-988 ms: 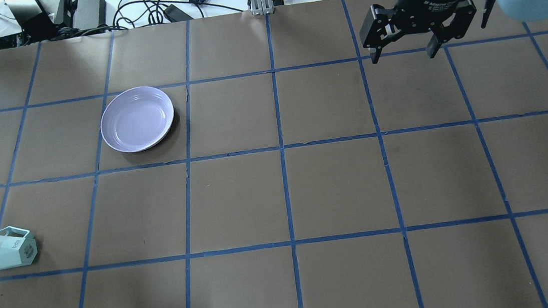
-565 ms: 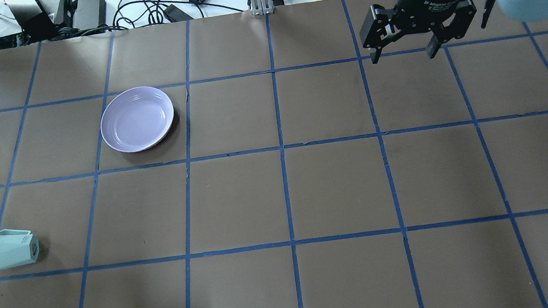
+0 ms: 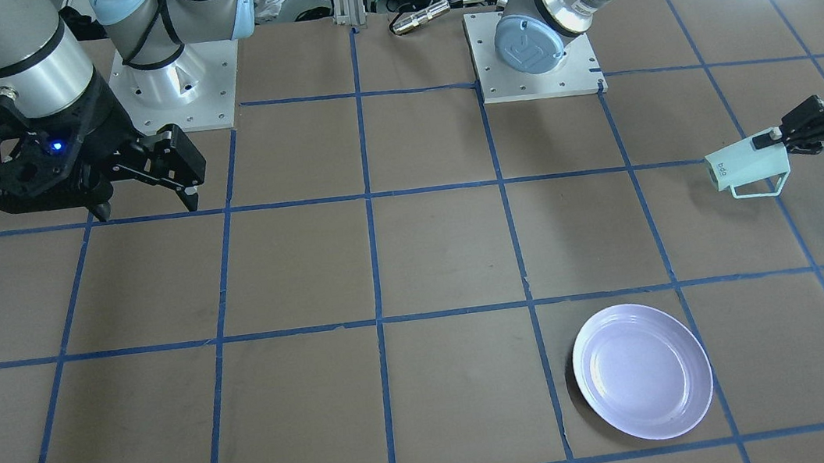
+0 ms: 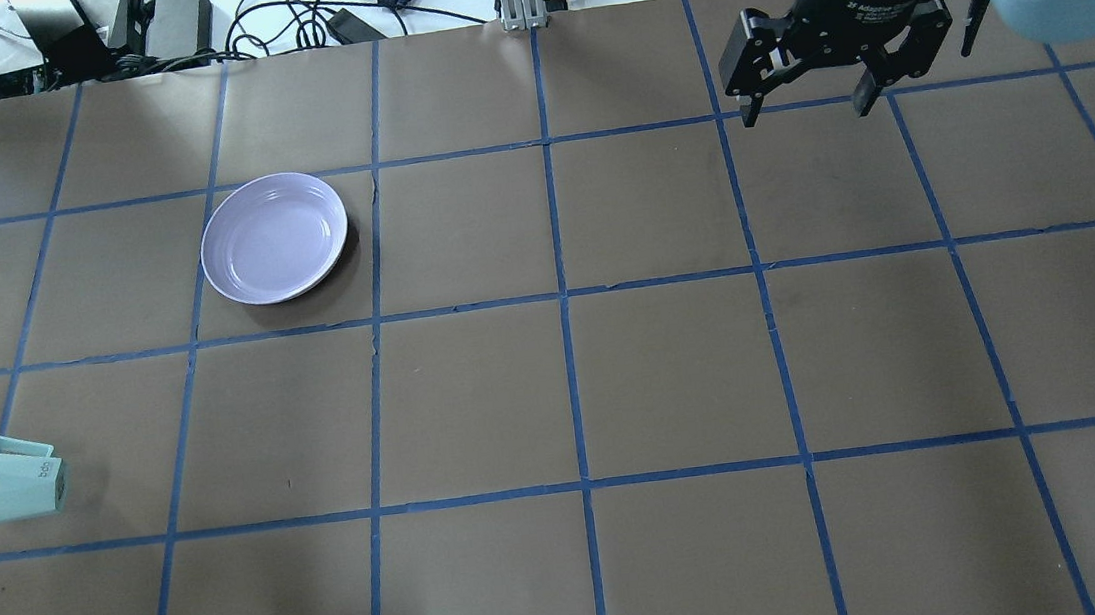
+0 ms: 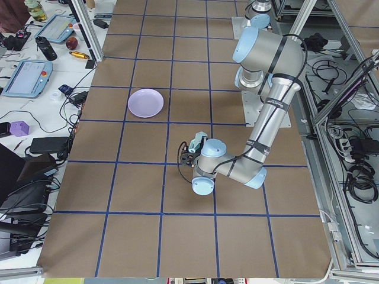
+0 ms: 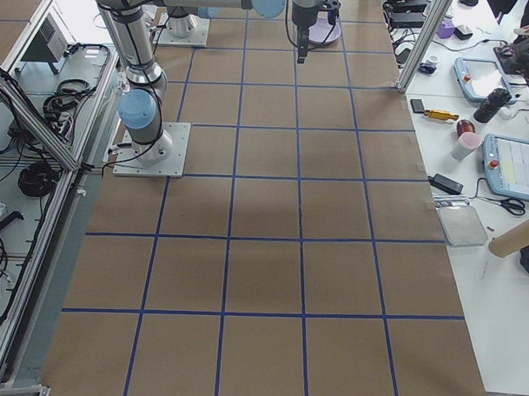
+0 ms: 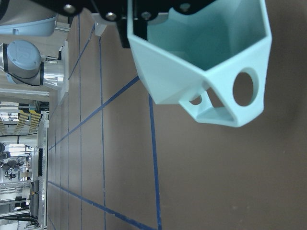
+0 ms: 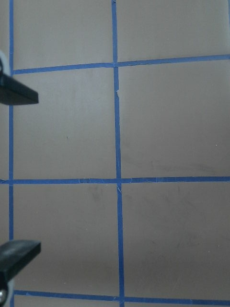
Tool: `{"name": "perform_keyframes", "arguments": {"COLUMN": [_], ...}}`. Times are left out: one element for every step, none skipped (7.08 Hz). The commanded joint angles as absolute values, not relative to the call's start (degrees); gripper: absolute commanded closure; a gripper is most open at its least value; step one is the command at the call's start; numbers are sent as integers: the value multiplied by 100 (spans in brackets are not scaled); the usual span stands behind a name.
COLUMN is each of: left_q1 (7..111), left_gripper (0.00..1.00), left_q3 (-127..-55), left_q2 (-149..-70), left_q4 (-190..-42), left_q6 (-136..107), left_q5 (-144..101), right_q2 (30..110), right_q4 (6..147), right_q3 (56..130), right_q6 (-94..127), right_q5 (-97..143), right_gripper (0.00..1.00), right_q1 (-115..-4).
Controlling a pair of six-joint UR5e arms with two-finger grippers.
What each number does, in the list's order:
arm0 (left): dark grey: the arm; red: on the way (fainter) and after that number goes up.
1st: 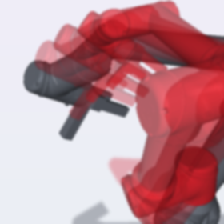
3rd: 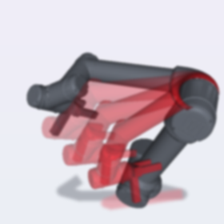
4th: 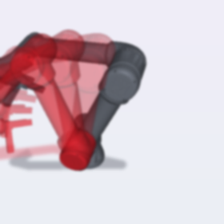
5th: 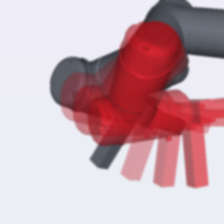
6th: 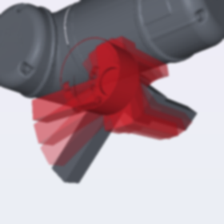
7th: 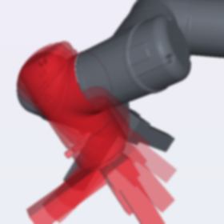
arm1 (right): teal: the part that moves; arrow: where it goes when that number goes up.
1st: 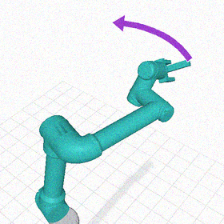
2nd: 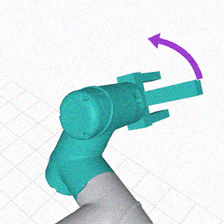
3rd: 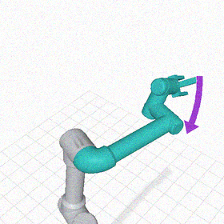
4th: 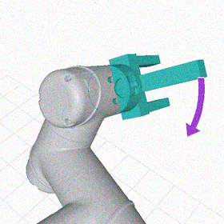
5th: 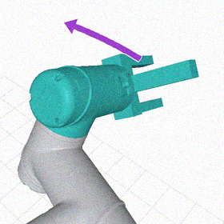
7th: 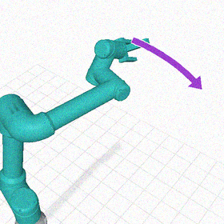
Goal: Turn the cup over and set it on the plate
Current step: 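Carry the cup with the left gripper toward the white plate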
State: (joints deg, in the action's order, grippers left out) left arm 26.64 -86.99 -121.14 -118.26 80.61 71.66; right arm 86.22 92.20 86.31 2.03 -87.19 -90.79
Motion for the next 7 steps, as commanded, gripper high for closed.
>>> {"name": "perform_keyframes", "arguments": {"left_q1": [3048, 3354, 3679, 4057, 4469, 4874, 5304], "left_gripper": [100, 100, 100, 100, 100, 100, 100], "left_q3": [-8526, -8438, -8385, -8315, -8236, -8227, -8235], "left_q2": [-11587, -11306, -11033, -10769, -10558, -10425, -10293], "left_q4": [-11848, -11839, -11787, -11656, -11515, -11331, -10946], "left_q6": [7867, 7744, 7639, 7498, 7236, 6903, 6551], "left_q5": [7207, 7233, 7251, 7251, 7277, 7321, 7478], "right_q2": [8622, 8622, 8622, 8622, 8622, 8622, 8622], "right_q4": [9220, 9220, 9220, 9220, 9220, 9220, 9220], "right_q3": [8631, 8631, 8631, 8631, 8631, 8631, 8631], "right_q6": [202, 211, 211, 211, 211, 211, 211], "right_q5": [-8710, -8719, -8710, -8710, -8710, -8710, -8719], "right_gripper": [0, 0, 0, 0, 0, 0, 0], "right_q1": [-9079, -9079, -9079, -9079, -9079, -9079, -9079]}}
